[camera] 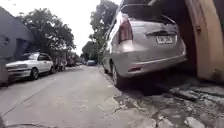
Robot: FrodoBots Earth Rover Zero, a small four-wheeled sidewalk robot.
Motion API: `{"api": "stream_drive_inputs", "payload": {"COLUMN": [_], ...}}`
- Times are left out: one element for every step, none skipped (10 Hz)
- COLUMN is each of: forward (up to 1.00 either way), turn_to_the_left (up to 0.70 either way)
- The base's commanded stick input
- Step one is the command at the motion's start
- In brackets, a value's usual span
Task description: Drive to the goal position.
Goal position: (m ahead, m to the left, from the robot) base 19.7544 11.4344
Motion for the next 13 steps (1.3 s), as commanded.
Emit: {"api": "stream_drive_inputs", "payload": {"forward": [0.70,0.70,0.70,0.70,0.70,0.70,0.70,0.70,0.70,0.70,0.70,0.70,-0.10], "turn_to_the_left": [0.00,0.00,0.00,0.00,0.00,0.00,0.00,0.00,0.03,0.16,0.27,0.27,0.42]}}
